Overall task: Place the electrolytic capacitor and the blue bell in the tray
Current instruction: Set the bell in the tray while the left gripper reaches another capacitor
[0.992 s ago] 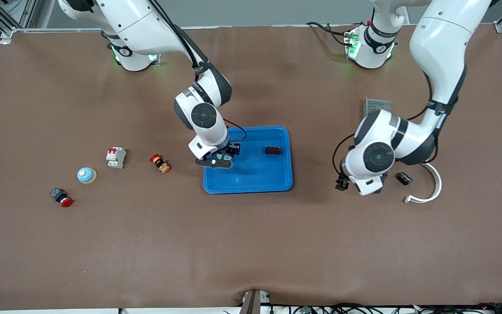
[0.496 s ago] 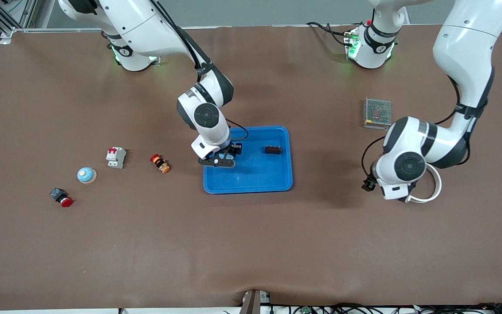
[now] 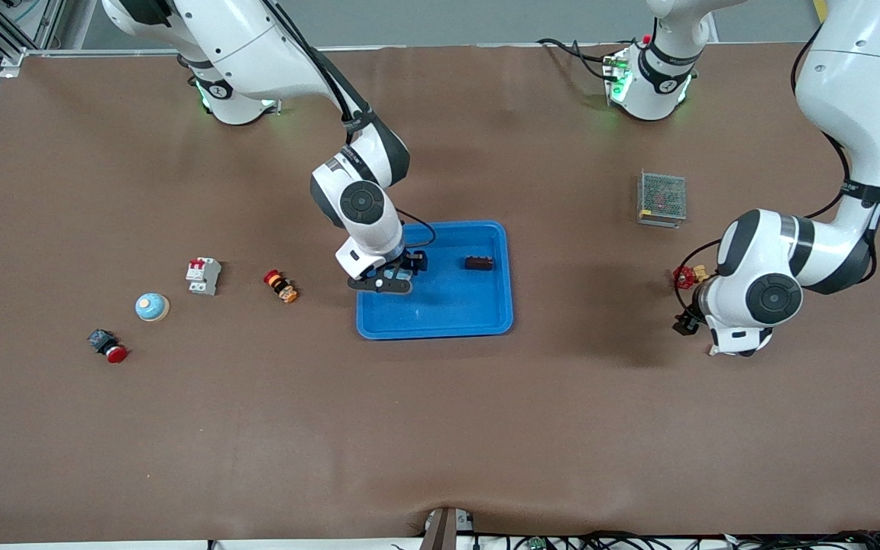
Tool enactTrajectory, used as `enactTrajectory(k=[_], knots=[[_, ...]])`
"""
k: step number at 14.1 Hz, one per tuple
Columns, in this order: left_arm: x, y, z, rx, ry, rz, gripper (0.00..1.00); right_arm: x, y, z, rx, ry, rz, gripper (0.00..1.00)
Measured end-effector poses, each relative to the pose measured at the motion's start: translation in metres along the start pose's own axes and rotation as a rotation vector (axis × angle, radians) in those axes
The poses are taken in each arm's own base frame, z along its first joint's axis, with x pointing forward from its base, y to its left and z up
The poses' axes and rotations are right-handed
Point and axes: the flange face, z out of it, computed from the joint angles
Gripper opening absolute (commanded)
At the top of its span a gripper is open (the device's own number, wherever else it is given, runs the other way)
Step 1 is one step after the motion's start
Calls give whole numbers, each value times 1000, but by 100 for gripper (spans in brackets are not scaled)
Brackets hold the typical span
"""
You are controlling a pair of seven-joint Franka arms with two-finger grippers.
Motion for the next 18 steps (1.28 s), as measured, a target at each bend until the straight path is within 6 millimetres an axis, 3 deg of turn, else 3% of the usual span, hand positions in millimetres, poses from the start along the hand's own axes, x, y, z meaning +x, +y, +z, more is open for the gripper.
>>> enactTrajectory(k=[3,5,7,10,13,16,18], knots=[[18,-12,4,-9,-3,9,98,1,-2,-3,2,2,0,100],[27,-18,10,-31,-5,0,94,3,-5,-16,-10,-12,-2,100],[31,-20,19,-59,-5,-6,86,7,-9,-49,-39,-43,-4,100],[32,-20,27,-72,-10,-7,78,20,-2,-114,-74,-80,-22,100],[35,-20,33,-81,-6,-6,75,46,33,-168,-80,-106,-100,100],[42,-23,42,-77,6,0,67,81,95,-205,-70,-125,-236,100],[45,-24,46,-85,4,-3,55,103,138,-224,-60,-118,-345,100]])
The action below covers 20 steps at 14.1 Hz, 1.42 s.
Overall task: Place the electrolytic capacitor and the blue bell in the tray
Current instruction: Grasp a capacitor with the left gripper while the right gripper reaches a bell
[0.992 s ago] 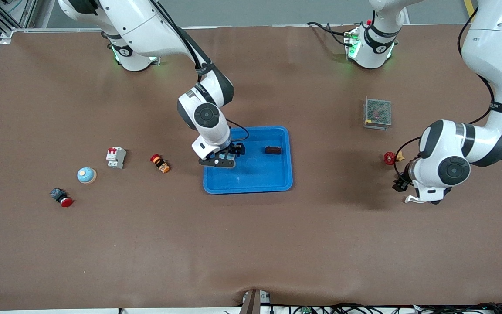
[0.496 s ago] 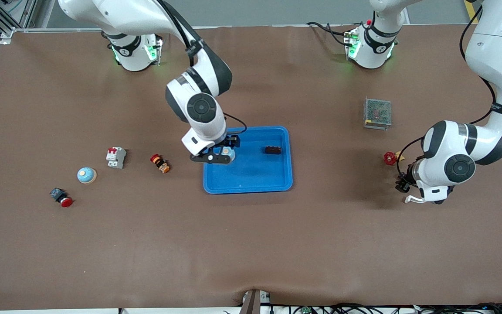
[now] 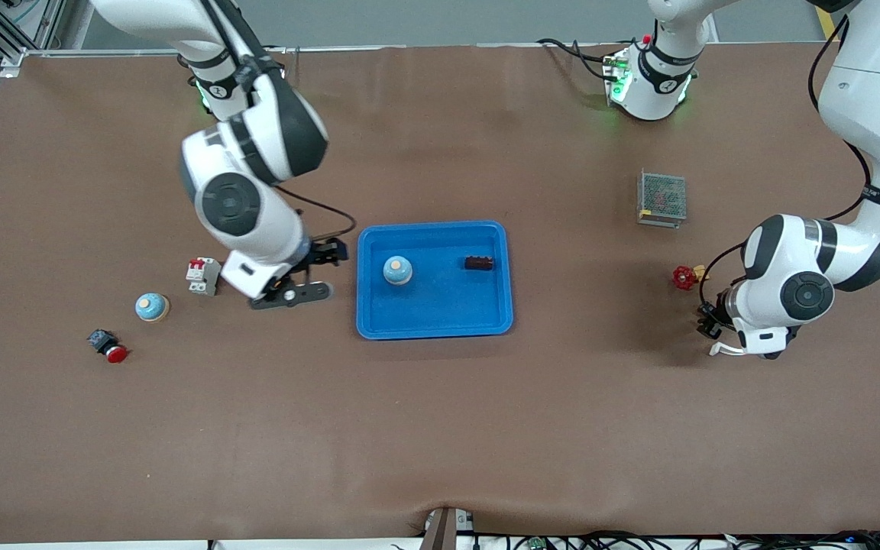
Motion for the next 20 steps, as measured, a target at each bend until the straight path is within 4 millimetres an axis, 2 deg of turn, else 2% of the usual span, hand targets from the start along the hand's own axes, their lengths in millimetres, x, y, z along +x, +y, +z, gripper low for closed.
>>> enactTrajectory(k=[3,7,9,14,17,20], knots=[[0,0,2,0,-4,1,38,4,70,-13,-29,19,-129,100],[-1,1,4,0,-6,3,13,3,123,-21,-97,17,-273,100],[-2,3,3,-4,-5,5,1,1,157,-22,-91,13,-325,100],[-9,18,-15,-41,10,17,0,-12,241,-16,-73,4,-399,100],[-23,35,-32,-76,0,-11,0,-23,279,1,-69,14,-429,100],[-45,53,-48,-96,-23,-50,0,-36,310,22,-66,24,-452,100]])
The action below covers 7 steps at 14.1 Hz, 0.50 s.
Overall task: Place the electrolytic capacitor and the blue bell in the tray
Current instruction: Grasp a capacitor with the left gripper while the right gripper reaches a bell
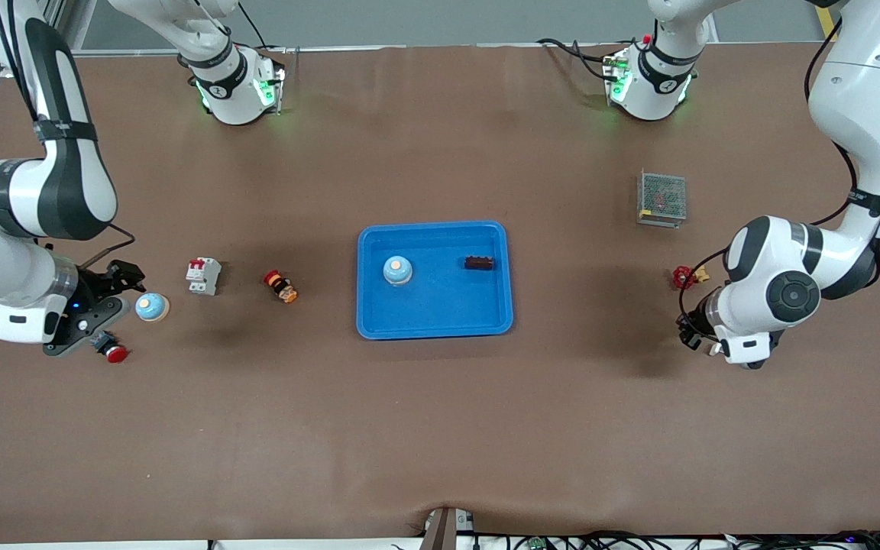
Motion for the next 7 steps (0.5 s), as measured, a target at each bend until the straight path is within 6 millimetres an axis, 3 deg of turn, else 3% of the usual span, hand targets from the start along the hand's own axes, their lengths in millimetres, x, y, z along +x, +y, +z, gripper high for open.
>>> enactTrajectory(k=[4,7], knots=[[-44,27,-16,-29,-13,-77,0,-34,20,29,-10,23,-19,100],[-82,50,-29,-56,-49,-137,0,-46,19,59,-27,45,-19,100]])
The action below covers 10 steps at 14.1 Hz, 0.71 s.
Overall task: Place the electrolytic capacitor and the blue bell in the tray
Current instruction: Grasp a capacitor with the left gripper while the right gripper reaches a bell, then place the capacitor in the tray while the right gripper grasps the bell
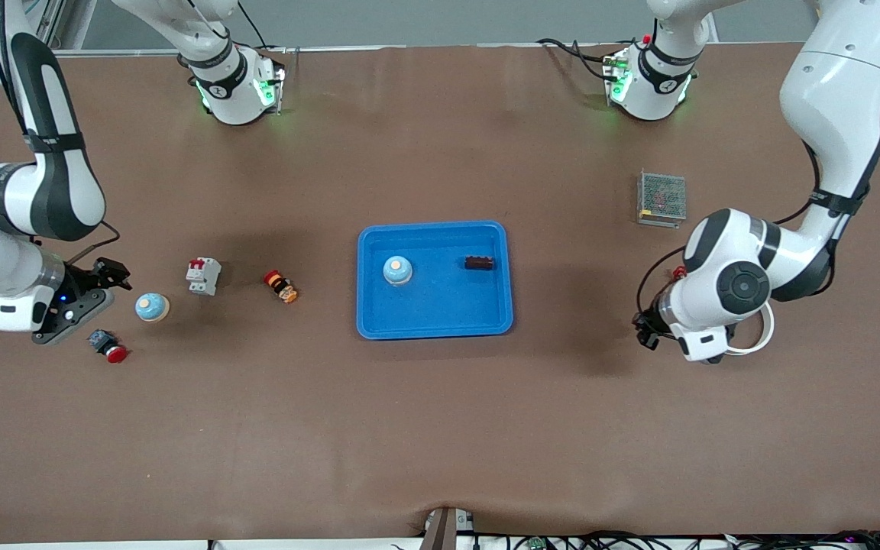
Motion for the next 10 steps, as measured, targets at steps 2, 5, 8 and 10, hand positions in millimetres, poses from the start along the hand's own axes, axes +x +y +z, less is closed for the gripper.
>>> enactTrajectory(k=[2,5,8,10], knots=[[-28,12,-7,-16,-32,-39,0,-6,-9,23,-12,15,-7,100],[-72,26,-16,-30,-42,-99,0,-14,-22,51,-29,38,-12,100],[-123,38,-23,-46,-41,-156,0,-18,-24,57,-40,50,-20,100],[-157,45,-21,-46,-51,-192,0,-20,-21,59,-54,61,-33,100]])
